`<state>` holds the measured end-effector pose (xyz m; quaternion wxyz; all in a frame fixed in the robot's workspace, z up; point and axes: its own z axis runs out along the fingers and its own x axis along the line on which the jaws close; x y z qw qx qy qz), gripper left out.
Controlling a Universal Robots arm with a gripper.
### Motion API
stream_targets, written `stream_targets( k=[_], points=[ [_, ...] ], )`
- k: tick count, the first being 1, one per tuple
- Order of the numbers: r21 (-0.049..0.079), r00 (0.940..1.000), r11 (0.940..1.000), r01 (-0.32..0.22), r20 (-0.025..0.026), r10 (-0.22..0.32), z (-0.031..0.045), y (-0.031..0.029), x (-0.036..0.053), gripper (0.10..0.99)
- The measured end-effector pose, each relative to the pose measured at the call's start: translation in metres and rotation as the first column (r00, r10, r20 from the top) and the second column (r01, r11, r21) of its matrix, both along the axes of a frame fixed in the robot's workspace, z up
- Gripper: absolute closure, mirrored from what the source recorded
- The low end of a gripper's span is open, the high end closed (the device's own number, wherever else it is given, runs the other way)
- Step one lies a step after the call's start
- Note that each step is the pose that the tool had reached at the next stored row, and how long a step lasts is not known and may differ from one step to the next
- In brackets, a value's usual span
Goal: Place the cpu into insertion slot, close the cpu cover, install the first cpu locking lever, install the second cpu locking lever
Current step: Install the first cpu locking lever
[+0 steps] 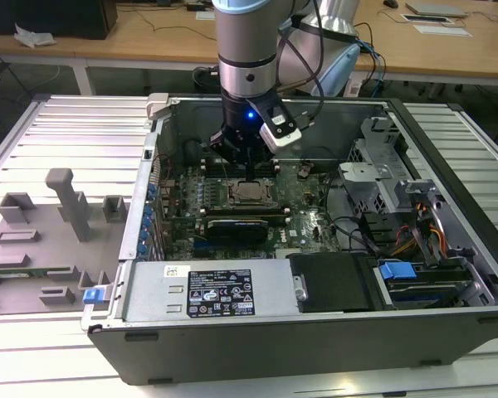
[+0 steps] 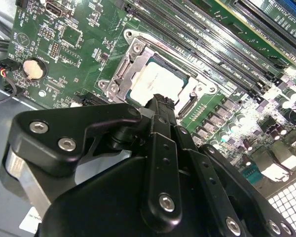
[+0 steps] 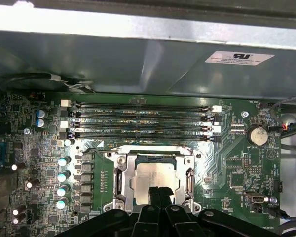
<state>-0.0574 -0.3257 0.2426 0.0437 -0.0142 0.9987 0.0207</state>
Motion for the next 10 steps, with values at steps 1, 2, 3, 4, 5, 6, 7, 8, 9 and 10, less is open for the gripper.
stream_targets(
  k=[1, 2, 3, 4, 5, 6, 7, 8, 9, 10],
  points=[
    [0.000, 1.0000, 1.0000, 0.000, 0.0000, 0.000, 0.0000, 0.0000, 0.0000, 0.980],
    [0.000, 1.0000, 1.0000, 0.000, 0.0000, 0.000, 0.0000, 0.0000, 0.0000, 0.980],
    [0.000, 1.0000, 1.0000, 0.000, 0.0000, 0.000, 0.0000, 0.0000, 0.0000, 0.980],
    [0.000, 1.0000, 1.0000, 0.001, 0.0000, -0.001, 0.0000, 0.0000, -0.0014, 0.980],
    [0.000, 1.0000, 1.0000, 0.001, -0.0001, -0.001, 0.0001, 0.0000, -0.0052, 0.980],
    [0.000, 1.0000, 1.0000, 0.002, 0.0000, -0.002, 0.0000, 0.0000, -0.0095, 0.980],
    [0.000, 1.0000, 1.0000, 0.003, 0.0000, -0.003, 0.0000, 0.0000, -0.0127, 0.980],
    [0.000, 1.0000, 1.0000, 0.003, 0.0000, -0.003, 0.0000, 0.0000, -0.0150, 0.980],
    [0.000, 1.0000, 1.0000, 0.004, 0.0000, -0.004, 0.0000, 0.0000, -0.0211, 0.980],
    [0.000, 1.0000, 1.0000, 0.005, 0.0000, -0.005, 0.0000, 0.0000, -0.0261, 0.980]
  ],
)
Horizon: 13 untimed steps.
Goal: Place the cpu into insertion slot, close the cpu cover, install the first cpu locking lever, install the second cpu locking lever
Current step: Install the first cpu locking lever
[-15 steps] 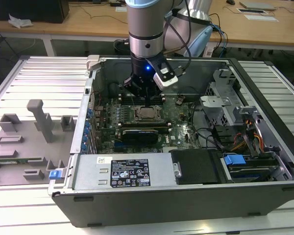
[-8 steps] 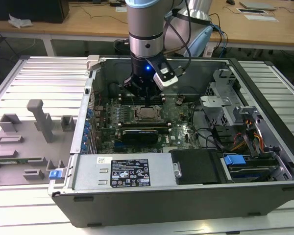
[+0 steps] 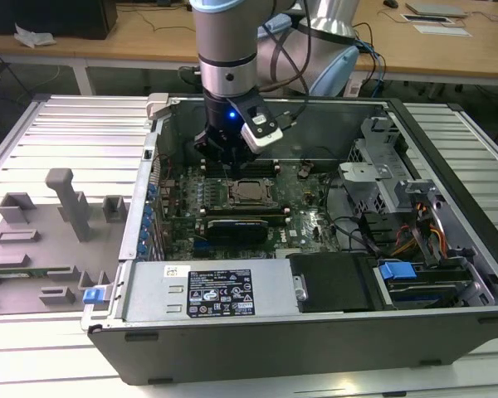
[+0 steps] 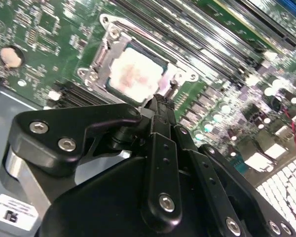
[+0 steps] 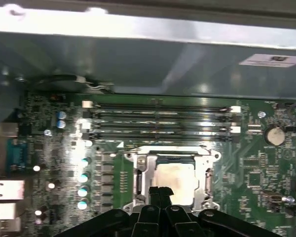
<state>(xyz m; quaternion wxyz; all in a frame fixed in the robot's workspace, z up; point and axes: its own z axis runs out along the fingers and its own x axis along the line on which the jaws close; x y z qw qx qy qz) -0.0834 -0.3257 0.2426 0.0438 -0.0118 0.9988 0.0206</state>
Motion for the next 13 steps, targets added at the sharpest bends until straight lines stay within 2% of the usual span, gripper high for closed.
stream_targets(
  k=[2, 4, 7, 8, 9, 10, 11, 13],
  points=[
    [0.000, 1.0000, 1.0000, 0.001, 0.0001, -0.001, 0.0000, 0.0000, -0.0056, 0.980],
    [0.000, 1.0000, 1.0000, 0.004, 0.0001, -0.004, 0.0000, 0.0000, -0.0202, 0.980],
    [0.000, 1.0000, 1.0000, 0.005, 0.0000, -0.005, 0.0000, 0.0000, -0.0224, 0.980],
    [0.001, 1.0000, 1.0000, 0.004, -0.0070, -0.004, 0.0000, 0.0000, -0.0220, 0.980],
    [0.001, 0.9997, 1.0000, 0.002, -0.0263, -0.002, -0.0001, 0.0000, -0.0208, 0.980],
    [0.001, 0.9992, 1.0000, 0.001, -0.0390, -0.001, -0.0001, 0.0000, -0.0202, 0.980],
    [0.001, 0.9989, 1.0000, 0.000, -0.0462, 0.000, -0.0001, -0.0001, -0.0200, 0.980],
    [0.001, 0.9989, 1.0000, 0.000, -0.0465, 0.000, 0.0000, 0.0000, -0.0200, 0.980]
  ],
)
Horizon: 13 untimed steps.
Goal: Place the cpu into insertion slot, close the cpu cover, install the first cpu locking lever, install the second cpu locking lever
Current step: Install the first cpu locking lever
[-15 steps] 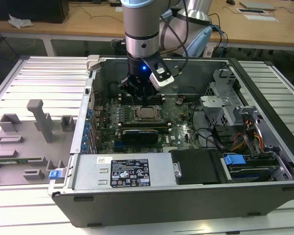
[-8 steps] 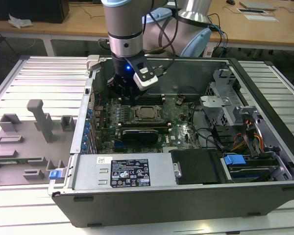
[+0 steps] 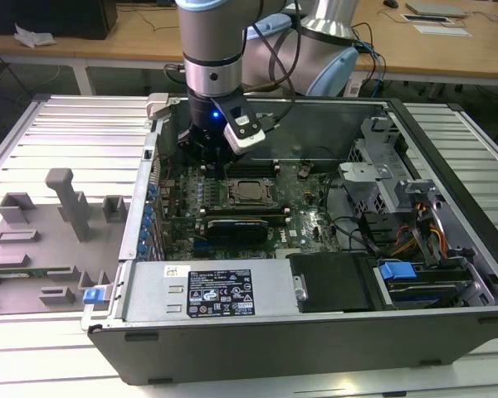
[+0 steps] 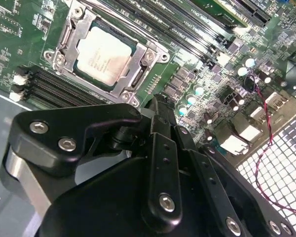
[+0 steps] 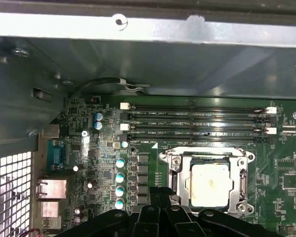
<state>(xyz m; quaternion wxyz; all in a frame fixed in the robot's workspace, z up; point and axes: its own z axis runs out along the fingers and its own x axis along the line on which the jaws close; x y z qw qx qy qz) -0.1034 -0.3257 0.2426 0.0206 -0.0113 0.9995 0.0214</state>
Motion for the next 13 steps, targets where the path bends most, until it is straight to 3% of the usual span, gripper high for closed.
stream_targets(
  k=[6, 7, 9, 11, 13],
  points=[
    [0.002, 1.0000, 1.0000, 0.002, 0.0025, -0.002, 0.0105, 0.0000, -0.0001, 0.980],
    [0.007, 1.0000, 1.0000, 0.002, 0.0031, -0.002, 0.0107, 0.0000, -0.0005, 0.980],
    [0.045, 1.0000, 0.9990, 0.002, 0.0031, -0.002, 0.0108, 0.0000, -0.0030, 0.980],
    [0.071, 1.0000, 0.9975, 0.002, 0.0033, -0.002, 0.0108, 0.0000, -0.0058, 0.980],
    [0.108, 1.0000, 0.9942, 0.002, 0.0033, -0.002, 0.0107, 0.0000, -0.0092, 0.980]
  ],
)
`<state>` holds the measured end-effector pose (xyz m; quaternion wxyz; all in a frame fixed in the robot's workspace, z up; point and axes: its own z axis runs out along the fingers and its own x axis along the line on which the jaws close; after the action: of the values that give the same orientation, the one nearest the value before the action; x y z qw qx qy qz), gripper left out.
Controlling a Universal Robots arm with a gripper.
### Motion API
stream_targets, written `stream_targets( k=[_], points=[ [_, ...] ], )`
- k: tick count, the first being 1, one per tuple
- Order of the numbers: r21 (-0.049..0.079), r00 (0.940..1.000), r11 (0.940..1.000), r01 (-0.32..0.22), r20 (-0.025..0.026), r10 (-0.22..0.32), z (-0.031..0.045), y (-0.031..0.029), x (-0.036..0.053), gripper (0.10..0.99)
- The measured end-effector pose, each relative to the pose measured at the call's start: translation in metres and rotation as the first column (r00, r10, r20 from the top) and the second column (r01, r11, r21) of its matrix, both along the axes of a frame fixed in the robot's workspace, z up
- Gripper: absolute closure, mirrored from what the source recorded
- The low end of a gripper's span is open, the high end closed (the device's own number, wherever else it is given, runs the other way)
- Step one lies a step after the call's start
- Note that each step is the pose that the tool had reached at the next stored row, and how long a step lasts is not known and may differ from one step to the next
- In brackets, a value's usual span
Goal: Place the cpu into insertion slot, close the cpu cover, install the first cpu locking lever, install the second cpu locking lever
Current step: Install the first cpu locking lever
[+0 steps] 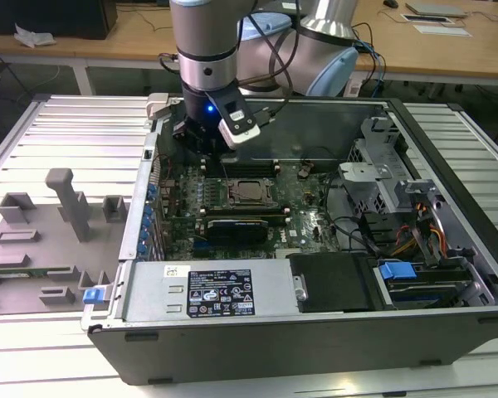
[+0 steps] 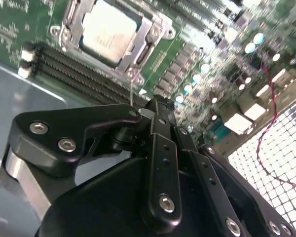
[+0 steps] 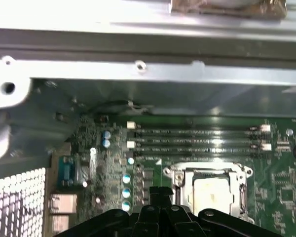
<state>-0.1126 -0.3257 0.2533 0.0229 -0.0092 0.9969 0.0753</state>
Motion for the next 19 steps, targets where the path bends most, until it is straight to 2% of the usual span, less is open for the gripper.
stream_targets(
  k=[4, 6, 7, 8, 10, 12, 13, 16, 19],
  points=[
    [0.075, 1.0000, 0.9972, 0.000, 0.0003, 0.000, 0.0000, 0.0000, -0.0027, 0.980],
    [0.109, 1.0000, 0.9941, 0.000, 0.0004, 0.000, 0.0000, 0.0000, -0.0035, 0.980],
    [0.121, 1.0000, 0.9927, 0.000, 0.0006, 0.000, 0.0000, 0.0000, -0.0037, 0.980],
    [0.127, 1.0000, 0.9919, 0.000, 0.0007, 0.000, 0.0000, 0.0000, -0.0036, 0.980],
    [0.127, 1.0000, 0.9919, 0.000, 0.0006, 0.000, -0.0001, 0.0000, -0.0019, 0.980],
    [0.127, 1.0000, 0.9919, 0.000, 0.0005, 0.000, 0.0000, 0.0000, 0.0041, 0.980],
    [0.127, 1.0000, 0.9919, 0.000, 0.0005, 0.000, -0.0001, 0.0000, 0.0080, 0.980],
    [0.127, 1.0000, 0.9919, 0.000, 0.0005, -0.001, -0.0002, 0.0000, 0.0282, 0.980],
    [0.127, 1.0000, 0.9919, 0.000, 0.0006, -0.001, -0.0003, 0.0000, 0.0409, 0.980]
  ],
)
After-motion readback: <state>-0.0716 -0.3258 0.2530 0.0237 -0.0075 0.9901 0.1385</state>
